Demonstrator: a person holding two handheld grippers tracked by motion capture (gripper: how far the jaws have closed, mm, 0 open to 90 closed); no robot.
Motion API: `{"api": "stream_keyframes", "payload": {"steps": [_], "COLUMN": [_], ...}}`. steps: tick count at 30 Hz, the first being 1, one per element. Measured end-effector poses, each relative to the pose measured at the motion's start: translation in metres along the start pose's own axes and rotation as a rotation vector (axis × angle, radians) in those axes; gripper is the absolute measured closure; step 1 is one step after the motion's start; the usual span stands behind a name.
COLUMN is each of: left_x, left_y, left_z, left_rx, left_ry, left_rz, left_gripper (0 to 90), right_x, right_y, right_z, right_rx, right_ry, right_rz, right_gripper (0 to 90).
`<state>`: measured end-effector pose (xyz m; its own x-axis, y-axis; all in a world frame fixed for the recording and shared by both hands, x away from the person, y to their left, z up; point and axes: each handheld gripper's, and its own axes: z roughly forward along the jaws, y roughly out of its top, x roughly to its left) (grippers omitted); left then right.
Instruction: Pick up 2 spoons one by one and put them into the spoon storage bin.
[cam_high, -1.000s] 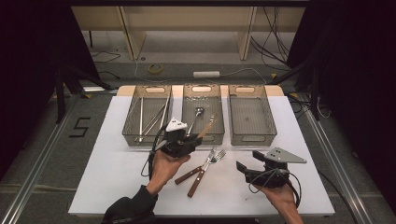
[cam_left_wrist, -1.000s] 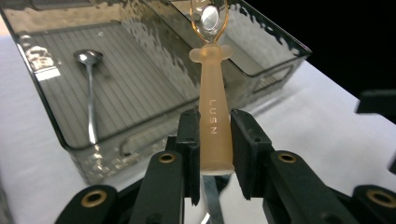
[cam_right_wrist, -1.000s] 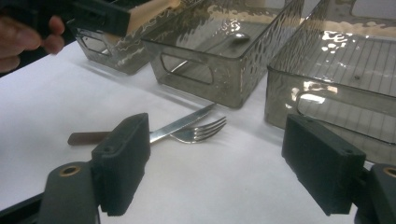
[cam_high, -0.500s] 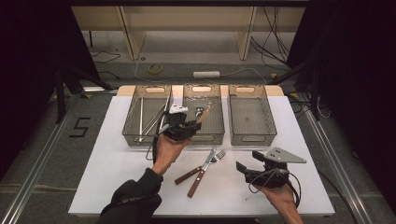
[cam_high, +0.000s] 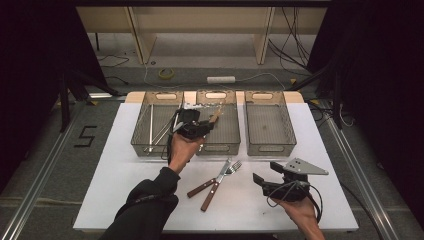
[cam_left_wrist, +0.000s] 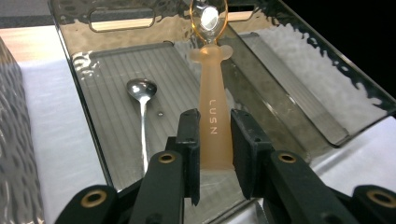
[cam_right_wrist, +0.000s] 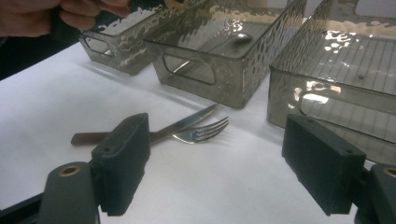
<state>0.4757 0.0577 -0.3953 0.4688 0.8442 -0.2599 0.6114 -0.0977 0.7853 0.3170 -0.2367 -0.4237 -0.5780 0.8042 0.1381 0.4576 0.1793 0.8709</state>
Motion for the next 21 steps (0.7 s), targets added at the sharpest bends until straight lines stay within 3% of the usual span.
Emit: {"api": "stream_keyframes", "payload": {"steps": [6,16,21], "left_x": [0.004,0.008,0.006], "left_y": [0.001,-0.001,-0.002], "left_z": [0.012,0.025,0.03], "left_rx": [0.03,0.077,0.085], "left_ry": [0.02,0.064,0.062], "left_rz": [-0.01,0.01,0.007], "left_gripper": [73.4,73.3,73.0], "right_x": [0.002,0.002,0.001], "right_y": [0.0,0.0,0.0], "right_z": [0.0,0.001,0.001], "right_rx": [0.0,0.005,0.005], "right_ry": [0.004,0.004,0.004], "right_rz": [-0.006,-0.005,-0.002], "right_gripper": [24.6,24.7,24.7]}}
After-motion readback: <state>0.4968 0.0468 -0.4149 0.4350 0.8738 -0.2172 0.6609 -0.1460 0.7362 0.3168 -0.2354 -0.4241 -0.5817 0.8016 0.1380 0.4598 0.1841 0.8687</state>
